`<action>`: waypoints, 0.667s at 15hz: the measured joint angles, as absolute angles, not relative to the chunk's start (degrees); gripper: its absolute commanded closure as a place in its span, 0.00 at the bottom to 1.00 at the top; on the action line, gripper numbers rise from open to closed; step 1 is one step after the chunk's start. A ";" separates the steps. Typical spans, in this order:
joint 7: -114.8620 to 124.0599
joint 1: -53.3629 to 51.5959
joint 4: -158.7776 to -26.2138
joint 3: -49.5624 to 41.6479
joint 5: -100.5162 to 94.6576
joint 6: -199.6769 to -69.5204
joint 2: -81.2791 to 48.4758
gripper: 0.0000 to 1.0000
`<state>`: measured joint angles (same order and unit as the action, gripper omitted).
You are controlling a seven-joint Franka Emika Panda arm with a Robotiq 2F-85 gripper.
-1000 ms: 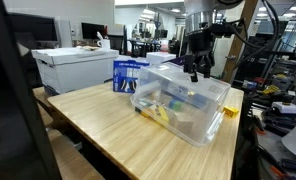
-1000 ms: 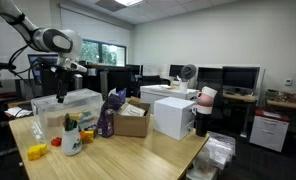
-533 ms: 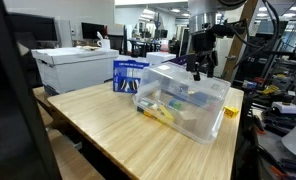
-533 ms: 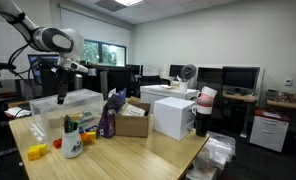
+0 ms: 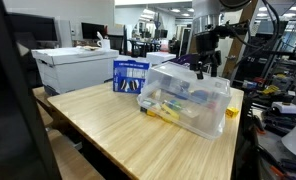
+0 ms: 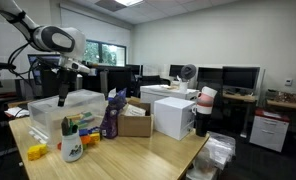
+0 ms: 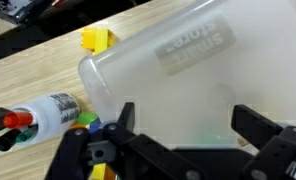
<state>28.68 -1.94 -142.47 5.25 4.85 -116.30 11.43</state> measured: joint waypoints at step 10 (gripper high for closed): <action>28.69 -0.51 -143.30 4.61 3.66 -116.41 12.38 0.00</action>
